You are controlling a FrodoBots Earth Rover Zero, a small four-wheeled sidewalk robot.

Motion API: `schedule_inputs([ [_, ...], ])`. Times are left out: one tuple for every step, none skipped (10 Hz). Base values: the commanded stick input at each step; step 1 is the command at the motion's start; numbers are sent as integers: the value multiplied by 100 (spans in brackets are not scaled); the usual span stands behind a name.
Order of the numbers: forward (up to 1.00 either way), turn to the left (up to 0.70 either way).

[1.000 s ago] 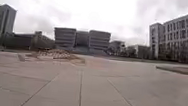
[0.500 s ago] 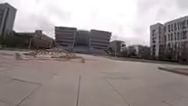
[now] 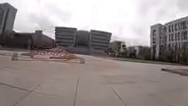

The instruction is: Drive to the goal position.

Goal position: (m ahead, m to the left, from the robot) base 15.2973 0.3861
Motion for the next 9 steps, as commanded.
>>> schedule_inputs([
  [70,2],
  [70,2],
  [70,2],
  [70,2],
  [70,2],
  [70,2],
  [70,2],
  [70,2],
  [70,2],
])
